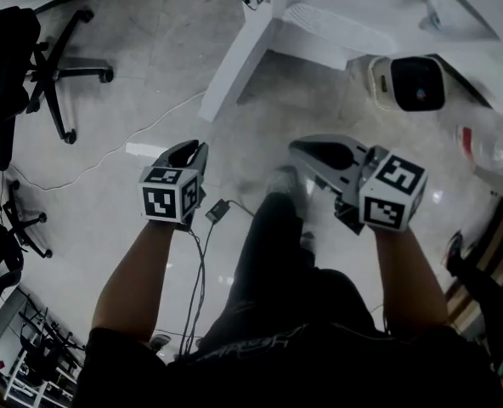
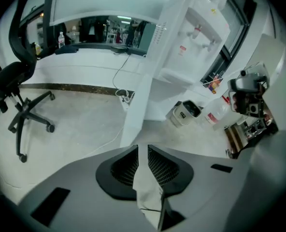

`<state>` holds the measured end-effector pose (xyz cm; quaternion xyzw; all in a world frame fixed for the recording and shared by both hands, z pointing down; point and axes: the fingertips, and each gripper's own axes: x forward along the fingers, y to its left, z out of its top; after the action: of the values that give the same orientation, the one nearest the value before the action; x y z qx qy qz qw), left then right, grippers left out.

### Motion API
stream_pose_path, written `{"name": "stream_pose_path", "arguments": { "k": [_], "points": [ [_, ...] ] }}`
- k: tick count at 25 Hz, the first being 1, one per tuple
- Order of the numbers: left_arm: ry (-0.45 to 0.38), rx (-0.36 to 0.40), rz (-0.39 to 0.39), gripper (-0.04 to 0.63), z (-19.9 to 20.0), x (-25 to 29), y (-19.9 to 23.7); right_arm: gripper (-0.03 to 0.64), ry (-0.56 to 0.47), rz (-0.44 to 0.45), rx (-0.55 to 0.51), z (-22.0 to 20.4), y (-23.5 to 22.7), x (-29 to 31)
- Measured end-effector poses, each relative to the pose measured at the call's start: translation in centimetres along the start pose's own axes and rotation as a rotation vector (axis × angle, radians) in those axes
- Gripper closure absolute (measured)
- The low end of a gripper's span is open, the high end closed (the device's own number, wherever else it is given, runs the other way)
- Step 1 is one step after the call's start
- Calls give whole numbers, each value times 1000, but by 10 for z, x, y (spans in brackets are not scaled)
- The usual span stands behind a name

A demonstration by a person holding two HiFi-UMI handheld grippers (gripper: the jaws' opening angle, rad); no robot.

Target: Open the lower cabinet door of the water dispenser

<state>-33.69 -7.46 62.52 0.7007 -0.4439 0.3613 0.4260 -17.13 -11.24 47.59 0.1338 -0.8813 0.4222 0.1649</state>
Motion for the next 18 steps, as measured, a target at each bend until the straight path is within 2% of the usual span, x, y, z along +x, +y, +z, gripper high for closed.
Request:
{"name": "stream_pose_path", "arguments": {
  "k": [2, 6, 9, 12, 15, 18],
  "points": [
    [-14, -14, -62, 537, -5, -16, -28, 603, -3, -5, -3, -1, 4, -3],
    [-93, -65, -175, 554, -3, -52, -81, 603, -4, 27, -34, -11, 30, -12],
    [-166, -104, -235, 570, 8, -82, -111, 603, -14, 46, -76, -17, 62, -27],
    [-273, -122, -336, 575, 27, -127, -152, 603, -43, 69, -119, -15, 103, -57],
    [-387, -98, -395, 578, 46, -181, -193, 603, -80, 75, -174, -5, 146, -95],
    [-469, -19, -420, 583, 55, -234, -238, 603, -103, 54, -246, -2, 189, -136]
  ]
}}
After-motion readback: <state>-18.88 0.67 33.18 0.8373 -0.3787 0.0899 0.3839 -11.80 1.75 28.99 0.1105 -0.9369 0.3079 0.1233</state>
